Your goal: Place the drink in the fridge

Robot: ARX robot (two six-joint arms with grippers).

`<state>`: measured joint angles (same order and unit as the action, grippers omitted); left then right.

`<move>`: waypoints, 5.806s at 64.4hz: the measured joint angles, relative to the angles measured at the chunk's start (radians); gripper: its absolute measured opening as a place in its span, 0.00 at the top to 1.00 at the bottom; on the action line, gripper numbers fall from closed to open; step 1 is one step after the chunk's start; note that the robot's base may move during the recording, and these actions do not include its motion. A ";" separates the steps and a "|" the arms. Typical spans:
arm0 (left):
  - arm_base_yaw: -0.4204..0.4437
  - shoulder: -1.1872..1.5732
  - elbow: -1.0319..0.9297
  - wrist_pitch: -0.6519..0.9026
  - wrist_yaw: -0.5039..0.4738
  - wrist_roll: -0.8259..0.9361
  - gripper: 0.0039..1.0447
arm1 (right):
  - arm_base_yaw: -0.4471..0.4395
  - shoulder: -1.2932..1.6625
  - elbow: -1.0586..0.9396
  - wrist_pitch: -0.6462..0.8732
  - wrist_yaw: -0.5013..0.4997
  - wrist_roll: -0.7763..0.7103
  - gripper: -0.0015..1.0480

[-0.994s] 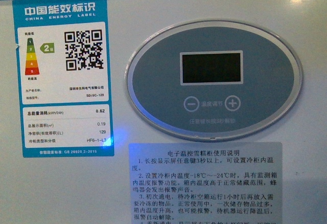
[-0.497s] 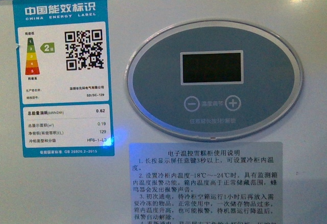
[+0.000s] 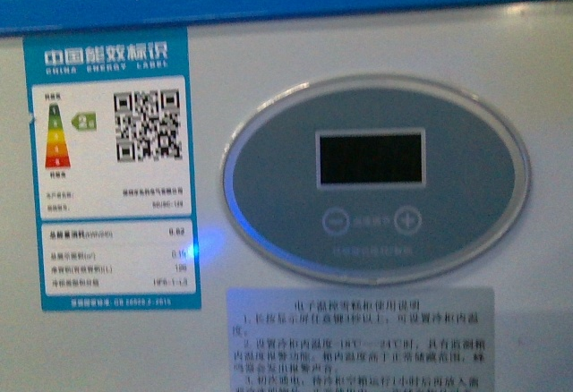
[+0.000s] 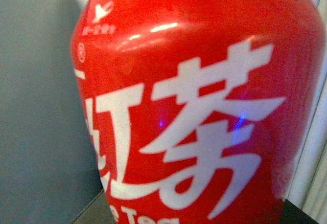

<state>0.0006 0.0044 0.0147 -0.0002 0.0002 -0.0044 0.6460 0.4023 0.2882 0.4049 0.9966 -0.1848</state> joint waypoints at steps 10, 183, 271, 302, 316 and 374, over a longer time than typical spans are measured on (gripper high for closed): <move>0.000 0.000 0.000 0.000 0.000 0.000 0.08 | 0.000 0.000 0.000 0.000 0.001 0.000 0.65; 0.013 1.744 1.014 0.258 0.639 1.328 0.08 | 0.003 0.001 0.000 0.000 0.002 0.000 0.65; -0.005 0.813 0.196 0.596 -0.005 0.013 0.82 | -0.110 0.149 0.308 -0.669 -0.584 -0.002 0.65; -0.002 0.528 0.046 0.468 0.000 0.010 0.98 | -0.059 1.254 0.995 -0.551 -0.787 -0.681 0.65; -0.002 0.452 0.028 0.412 0.000 0.009 0.98 | -0.026 1.416 1.109 -0.562 -0.792 -0.675 0.65; -0.002 0.183 0.000 0.188 0.000 0.009 0.98 | -0.035 1.901 1.349 -0.422 -0.748 -0.639 0.65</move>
<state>-0.0017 0.1875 0.0143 0.1879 0.0002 0.0044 0.6106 2.3032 1.6375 -0.0174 0.2489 -0.8238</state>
